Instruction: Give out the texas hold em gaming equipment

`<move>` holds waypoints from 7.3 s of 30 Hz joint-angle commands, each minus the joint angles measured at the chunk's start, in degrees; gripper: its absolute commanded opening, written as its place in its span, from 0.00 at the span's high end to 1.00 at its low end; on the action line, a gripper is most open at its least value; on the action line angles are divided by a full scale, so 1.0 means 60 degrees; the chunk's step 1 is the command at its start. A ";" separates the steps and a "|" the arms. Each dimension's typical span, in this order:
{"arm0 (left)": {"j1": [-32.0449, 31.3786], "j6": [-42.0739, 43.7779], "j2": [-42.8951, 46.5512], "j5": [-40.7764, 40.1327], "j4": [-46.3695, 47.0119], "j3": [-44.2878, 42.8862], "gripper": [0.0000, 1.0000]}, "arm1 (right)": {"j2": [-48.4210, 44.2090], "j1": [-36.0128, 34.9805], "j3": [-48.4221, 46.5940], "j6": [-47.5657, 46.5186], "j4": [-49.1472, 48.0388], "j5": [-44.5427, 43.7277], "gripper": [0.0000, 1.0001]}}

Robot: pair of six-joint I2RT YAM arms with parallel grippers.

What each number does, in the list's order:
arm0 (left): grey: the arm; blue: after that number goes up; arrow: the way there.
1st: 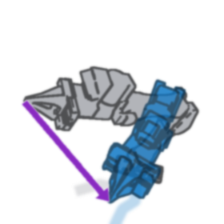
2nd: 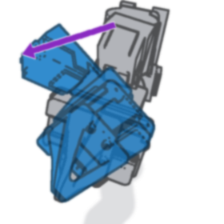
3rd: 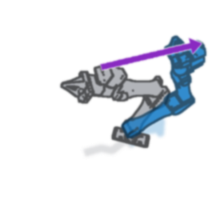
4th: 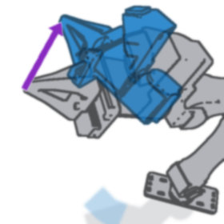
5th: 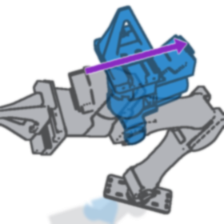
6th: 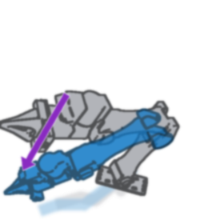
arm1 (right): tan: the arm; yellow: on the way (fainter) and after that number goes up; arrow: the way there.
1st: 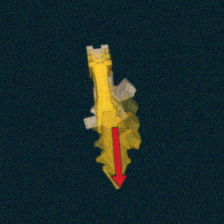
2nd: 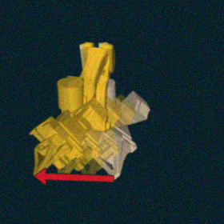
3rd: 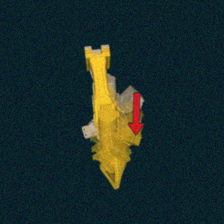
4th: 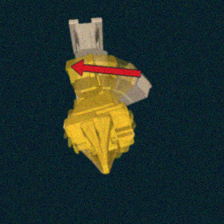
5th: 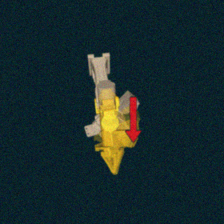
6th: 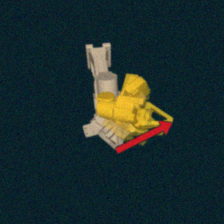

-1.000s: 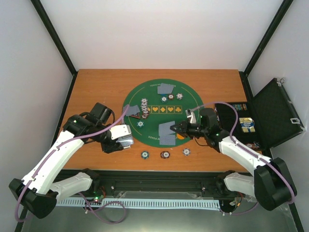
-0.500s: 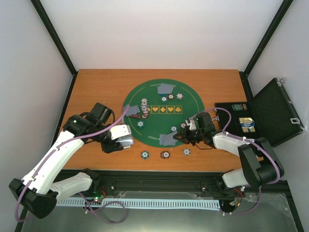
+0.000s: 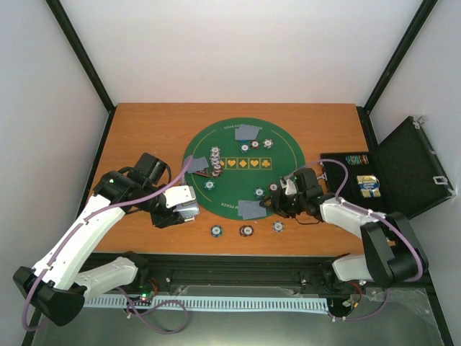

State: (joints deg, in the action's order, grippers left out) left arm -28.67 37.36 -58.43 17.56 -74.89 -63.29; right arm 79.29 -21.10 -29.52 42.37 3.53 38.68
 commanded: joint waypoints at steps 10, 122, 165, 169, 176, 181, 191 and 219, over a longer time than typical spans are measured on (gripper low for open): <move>-0.0041 0.0188 0.0047 0.0190 0.0060 -0.0214 0.80 | -0.2576 -0.1095 -0.1341 0.0518 0.1534 -0.0595 0.27; -0.0042 0.0305 0.0093 0.0230 -0.0192 -0.0468 0.80 | 0.0883 -0.5083 -0.2291 0.4000 -0.5459 0.0353 0.83; -0.0033 0.0049 0.0710 -0.0495 -0.0707 -0.0048 0.80 | 0.7424 -0.4686 -0.9597 -1.1867 0.2082 -1.3882 0.97; -0.0036 0.0095 0.0744 -0.0522 -0.0722 -0.0038 0.80 | 0.7767 -0.4688 -0.9419 -1.2131 0.1694 -1.3668 0.97; -0.0032 0.0144 0.0574 -0.0490 -0.0580 0.0005 0.80 | 0.7592 -0.4714 -0.9549 -1.1125 0.2635 -1.2434 0.65; -0.0038 0.0168 0.0361 -0.0366 -0.0462 -0.0063 0.80 | 0.6709 -0.4726 -0.8861 -1.0478 0.3028 -1.1871 0.40; -0.0041 0.0119 0.0050 -0.0148 -0.0325 -0.0252 0.80 | 0.3911 -0.4318 -0.7548 -0.7223 0.3587 -1.0107 0.12; -0.0049 0.0112 -0.0076 -0.0115 -0.0039 -0.0288 0.80 | -0.0133 -0.5848 -0.2401 0.3578 -0.4140 -0.0535 0.04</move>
State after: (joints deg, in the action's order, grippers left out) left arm -28.69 38.11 -59.20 16.05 -75.61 -62.94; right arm 75.79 -54.19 -42.35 60.82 -15.55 32.71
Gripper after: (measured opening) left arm 0.533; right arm 0.964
